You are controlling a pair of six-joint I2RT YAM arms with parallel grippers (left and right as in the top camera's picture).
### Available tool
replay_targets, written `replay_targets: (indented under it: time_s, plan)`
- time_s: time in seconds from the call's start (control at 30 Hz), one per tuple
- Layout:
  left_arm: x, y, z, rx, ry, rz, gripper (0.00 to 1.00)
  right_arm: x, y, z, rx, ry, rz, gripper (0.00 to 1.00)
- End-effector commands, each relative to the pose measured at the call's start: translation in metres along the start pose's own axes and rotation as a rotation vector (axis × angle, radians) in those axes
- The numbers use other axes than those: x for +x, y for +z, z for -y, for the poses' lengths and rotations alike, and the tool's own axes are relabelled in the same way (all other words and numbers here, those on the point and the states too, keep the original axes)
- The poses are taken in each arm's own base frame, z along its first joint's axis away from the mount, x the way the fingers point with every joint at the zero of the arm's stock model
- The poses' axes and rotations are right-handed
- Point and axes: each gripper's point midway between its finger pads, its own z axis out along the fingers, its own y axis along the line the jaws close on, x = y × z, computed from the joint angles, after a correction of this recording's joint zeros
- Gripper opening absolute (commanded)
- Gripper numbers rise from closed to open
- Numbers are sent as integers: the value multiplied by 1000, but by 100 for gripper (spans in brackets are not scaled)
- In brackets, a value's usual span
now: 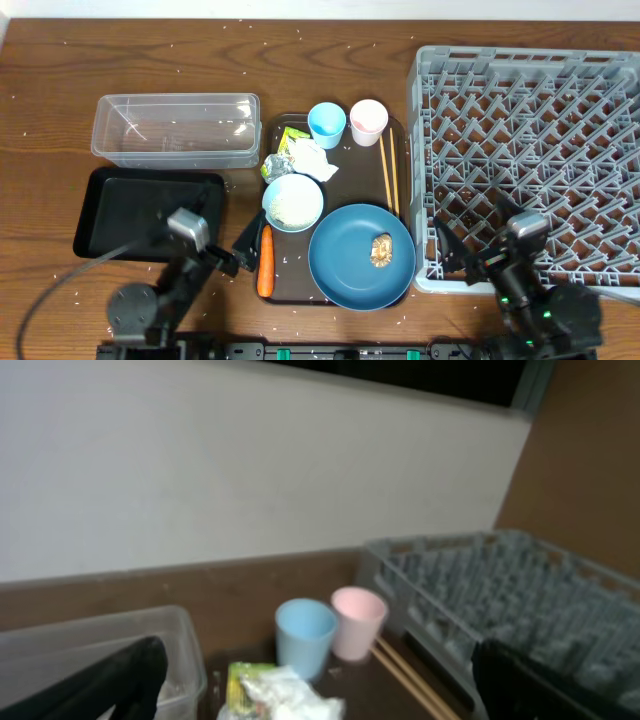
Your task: Sort waste into correct bins and load items into the dishwasher rack
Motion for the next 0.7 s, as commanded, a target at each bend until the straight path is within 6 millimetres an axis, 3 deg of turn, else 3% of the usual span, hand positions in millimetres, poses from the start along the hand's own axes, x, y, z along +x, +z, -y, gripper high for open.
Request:
replay_targets:
  time_s: [0.0, 0.13, 0.3, 0.4, 0.57, 0.67]
  plan:
    - [-31, 14, 5, 31, -82, -81, 98, -29, 3, -2, 9, 65, -59, 99]
    - [-58, 47, 5, 85, -167, -225, 98, -42, 22, 1, 31, 63, -247, 99]
    - [-77, 98, 0, 124, -241, -444, 98, -39, 55, 10, 44, 87, -491, 99]
    - [-69, 122, 5, 163, -239, -591, 98, -29, 70, 5, -2, 137, -602, 99]
    - [-36, 149, 0, 141, -285, -758, 98, 1, 85, 0, -63, 218, -746, 99]
    - [-17, 160, -8, 128, -314, -804, 98, 12, 90, 10, -10, 244, -779, 99]
